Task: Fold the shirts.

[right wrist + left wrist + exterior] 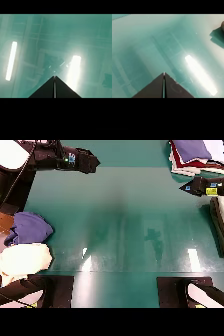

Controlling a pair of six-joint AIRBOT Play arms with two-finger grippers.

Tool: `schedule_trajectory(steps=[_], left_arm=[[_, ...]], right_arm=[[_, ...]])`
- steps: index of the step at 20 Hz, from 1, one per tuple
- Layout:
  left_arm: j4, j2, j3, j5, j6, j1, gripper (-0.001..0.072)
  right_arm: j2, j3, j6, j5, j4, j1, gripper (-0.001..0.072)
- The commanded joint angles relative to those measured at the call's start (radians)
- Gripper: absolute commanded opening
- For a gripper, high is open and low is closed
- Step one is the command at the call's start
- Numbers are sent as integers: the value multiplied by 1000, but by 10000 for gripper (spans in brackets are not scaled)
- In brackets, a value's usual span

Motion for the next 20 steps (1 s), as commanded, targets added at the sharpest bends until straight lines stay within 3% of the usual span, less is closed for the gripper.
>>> schedule_trajectory(steps=[1,12,15,17,20], left_arm=[[0,0,0,2,0,0,23],[0,0,0,2,0,0,22],[3,1,0,62,1,6,22],[21,18,3,-29,-34,62,22],[241,88,-11,-274,-120,216,22]], right_arm=[[0,1,0,1,0,2,24],[1,1,0,46,0,2,24],[1,1,0,67,0,2,24],[1,1,0,72,0,2,24],[1,1,0,84,0,2,24]])
